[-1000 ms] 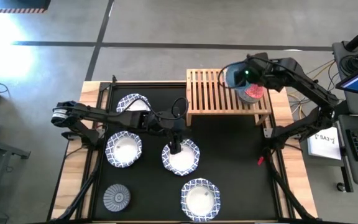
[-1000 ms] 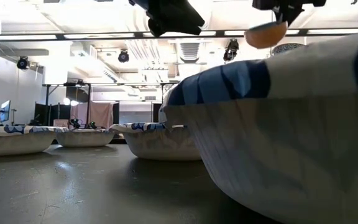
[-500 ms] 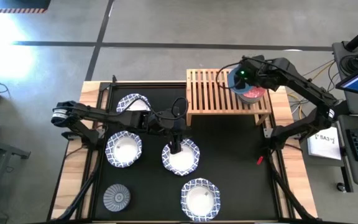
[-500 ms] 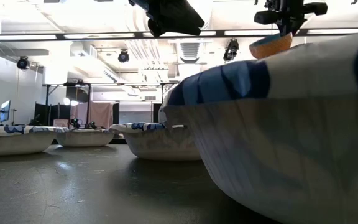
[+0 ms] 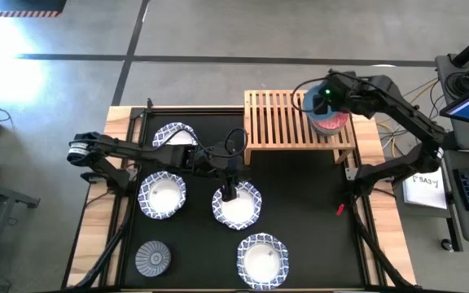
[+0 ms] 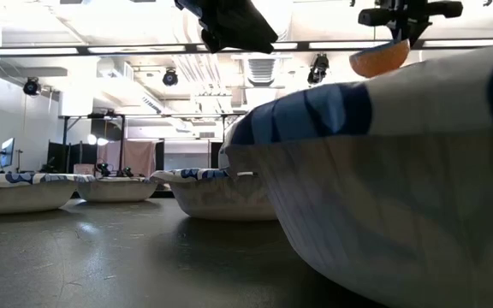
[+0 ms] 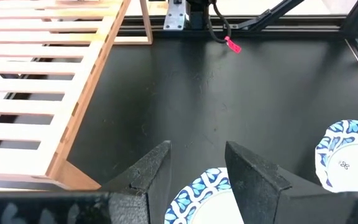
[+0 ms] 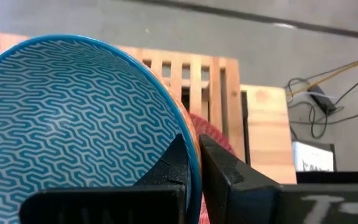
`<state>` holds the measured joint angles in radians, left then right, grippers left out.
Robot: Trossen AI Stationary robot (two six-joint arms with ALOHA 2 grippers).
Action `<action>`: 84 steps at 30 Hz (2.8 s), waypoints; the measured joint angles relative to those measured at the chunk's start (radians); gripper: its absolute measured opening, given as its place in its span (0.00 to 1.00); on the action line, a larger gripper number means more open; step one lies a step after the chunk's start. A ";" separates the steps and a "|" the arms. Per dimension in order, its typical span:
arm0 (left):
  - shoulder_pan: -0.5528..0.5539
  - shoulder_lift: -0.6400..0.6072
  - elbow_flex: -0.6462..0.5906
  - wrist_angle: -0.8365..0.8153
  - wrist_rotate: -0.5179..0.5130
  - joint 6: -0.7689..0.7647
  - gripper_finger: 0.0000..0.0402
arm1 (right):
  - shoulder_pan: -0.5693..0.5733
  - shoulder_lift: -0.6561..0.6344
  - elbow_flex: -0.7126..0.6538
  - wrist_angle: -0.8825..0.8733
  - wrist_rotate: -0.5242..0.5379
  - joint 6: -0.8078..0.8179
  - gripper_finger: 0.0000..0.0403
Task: Place and stack bowls onto a shelf
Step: Stack the light blue bowl on top of the red bowl on the shelf, then stack the blue bowl on top of the light blue bowl on the shelf
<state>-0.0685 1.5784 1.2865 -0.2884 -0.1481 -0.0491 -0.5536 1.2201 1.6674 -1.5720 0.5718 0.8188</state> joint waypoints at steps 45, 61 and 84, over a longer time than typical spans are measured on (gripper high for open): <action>0.001 0.000 0.000 -0.028 0.000 0.015 0.34 | -0.100 -0.061 -0.134 0.002 -0.071 -0.125 0.11; 0.000 0.000 0.000 -0.041 0.000 0.005 0.34 | -0.101 -0.077 -0.028 0.005 -0.048 -0.192 0.35; -0.225 -0.024 -0.001 -0.699 0.027 -0.560 0.34 | 0.113 -0.077 -0.019 0.225 -0.293 -0.297 0.31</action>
<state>-0.2938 1.5547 1.2858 -0.9870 -0.1216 -0.6087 -0.4403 1.1429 1.6482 -1.3471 0.2787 0.5220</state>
